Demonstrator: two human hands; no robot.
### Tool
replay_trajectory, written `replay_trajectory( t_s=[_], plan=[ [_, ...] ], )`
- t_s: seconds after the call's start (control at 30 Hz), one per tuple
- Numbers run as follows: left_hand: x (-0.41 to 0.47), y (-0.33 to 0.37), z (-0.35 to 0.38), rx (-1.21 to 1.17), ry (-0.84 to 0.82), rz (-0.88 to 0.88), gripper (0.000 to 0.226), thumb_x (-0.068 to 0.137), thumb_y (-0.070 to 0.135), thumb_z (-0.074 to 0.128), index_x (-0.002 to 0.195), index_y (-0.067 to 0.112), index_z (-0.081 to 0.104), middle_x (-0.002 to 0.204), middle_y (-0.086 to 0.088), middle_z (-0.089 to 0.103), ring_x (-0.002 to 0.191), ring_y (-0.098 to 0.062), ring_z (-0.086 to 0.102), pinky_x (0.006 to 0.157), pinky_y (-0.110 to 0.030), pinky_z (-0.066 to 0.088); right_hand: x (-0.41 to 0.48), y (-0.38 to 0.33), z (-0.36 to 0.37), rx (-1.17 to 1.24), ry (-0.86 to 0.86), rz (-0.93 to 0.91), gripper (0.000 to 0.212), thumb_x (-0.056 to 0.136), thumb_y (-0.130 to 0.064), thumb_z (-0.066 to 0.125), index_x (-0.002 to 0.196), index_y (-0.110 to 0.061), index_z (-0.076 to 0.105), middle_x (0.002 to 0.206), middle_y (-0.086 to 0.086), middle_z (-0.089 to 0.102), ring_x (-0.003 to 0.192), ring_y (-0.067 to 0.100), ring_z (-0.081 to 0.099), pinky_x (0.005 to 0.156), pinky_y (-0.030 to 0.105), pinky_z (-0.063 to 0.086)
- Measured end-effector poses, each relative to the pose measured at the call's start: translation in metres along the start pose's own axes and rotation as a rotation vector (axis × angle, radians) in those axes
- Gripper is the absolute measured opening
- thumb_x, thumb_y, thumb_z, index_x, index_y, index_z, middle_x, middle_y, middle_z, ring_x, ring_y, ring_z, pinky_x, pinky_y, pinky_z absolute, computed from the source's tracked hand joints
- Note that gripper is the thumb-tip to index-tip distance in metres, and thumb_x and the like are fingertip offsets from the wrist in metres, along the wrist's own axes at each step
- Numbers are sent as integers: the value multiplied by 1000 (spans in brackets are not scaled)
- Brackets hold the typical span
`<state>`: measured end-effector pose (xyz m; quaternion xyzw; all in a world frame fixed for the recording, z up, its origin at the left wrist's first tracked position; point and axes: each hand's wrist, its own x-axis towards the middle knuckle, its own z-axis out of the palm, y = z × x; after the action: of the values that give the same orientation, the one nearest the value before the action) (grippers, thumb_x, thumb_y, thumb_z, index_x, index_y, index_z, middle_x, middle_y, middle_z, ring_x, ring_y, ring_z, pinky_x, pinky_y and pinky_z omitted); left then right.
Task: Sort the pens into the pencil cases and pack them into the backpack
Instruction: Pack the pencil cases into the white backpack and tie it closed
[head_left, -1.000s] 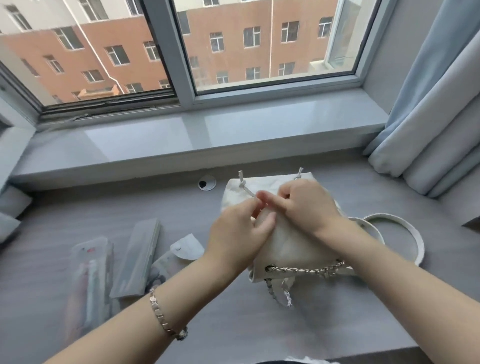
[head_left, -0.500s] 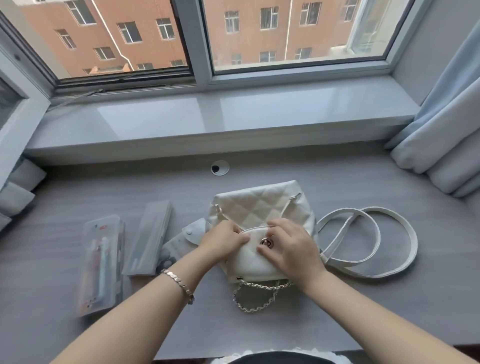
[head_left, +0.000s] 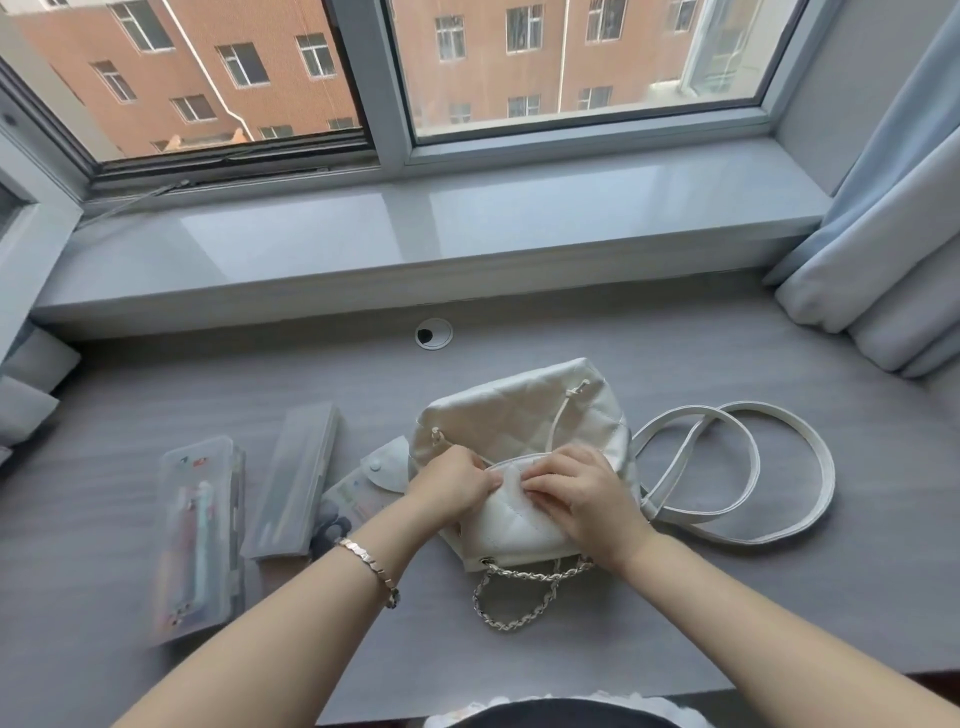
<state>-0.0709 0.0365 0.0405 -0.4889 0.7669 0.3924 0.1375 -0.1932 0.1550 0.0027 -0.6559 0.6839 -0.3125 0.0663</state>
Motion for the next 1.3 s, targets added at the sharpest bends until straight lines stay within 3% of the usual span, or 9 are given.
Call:
replay_trajectory(
  t_s=[0.2,0.4,0.47,0.6,0.67,0.77,0.9,1.1,1.3],
  plan=[
    [-15,-10,6,-12,94,121,29,88,37,51,63,23,49,66,10,53,73,-15,52,65,-29,40,10,-4,-22,183,-161,207,41,72,-12,68,113,-10,63,107,9,63,102,13,50,92,10,30],
    [-30,-31,6,-536,126,255,31,96,29,44,75,23,66,66,11,62,58,1,54,57,-13,41,18,-18,-46,371,-350,423,27,64,-9,82,89,-16,72,79,-7,59,74,-5,53,69,5,39],
    [-31,-37,8,-282,140,336,6,87,28,60,91,31,63,89,11,55,80,-4,53,73,-9,39,12,-29,-54,359,-493,411,19,64,-16,82,72,-27,68,69,-12,56,64,-4,50,60,10,37],
    [-33,-43,14,374,183,418,77,63,54,59,133,46,29,135,11,24,125,-14,14,109,-30,17,-6,-47,-69,257,-794,423,43,81,-51,60,66,-12,67,56,-2,53,55,7,45,55,19,35],
    [-38,-36,16,447,243,426,83,61,49,61,134,44,21,150,-1,21,139,-22,4,112,-48,20,-8,-46,-68,137,-696,479,45,87,-52,50,62,-17,64,56,1,58,56,12,50,63,26,41],
    [-37,-27,17,516,303,522,80,51,32,65,128,22,46,134,-16,52,131,-45,39,85,-54,52,-2,-43,-56,-7,-333,650,34,82,-52,57,90,-19,58,89,3,64,88,22,62,76,31,45],
    [-43,-14,14,508,147,420,71,74,21,57,141,24,33,153,-8,17,145,-37,-2,111,-42,31,13,-51,-36,-345,-345,613,62,82,-63,48,115,-11,44,119,5,54,110,24,56,83,32,46],
    [-44,-8,14,463,205,397,74,74,12,50,145,19,27,155,-13,15,144,-41,-3,114,-46,25,14,-51,-32,-435,-28,403,46,48,-40,88,56,-13,52,44,1,55,36,19,55,30,20,34],
    [-35,-7,16,559,252,420,90,43,8,82,125,14,46,123,-24,58,117,-55,48,73,-50,57,19,-50,-45,73,29,553,40,79,-38,67,83,-16,35,69,-2,56,73,28,57,62,35,38]
  ],
)
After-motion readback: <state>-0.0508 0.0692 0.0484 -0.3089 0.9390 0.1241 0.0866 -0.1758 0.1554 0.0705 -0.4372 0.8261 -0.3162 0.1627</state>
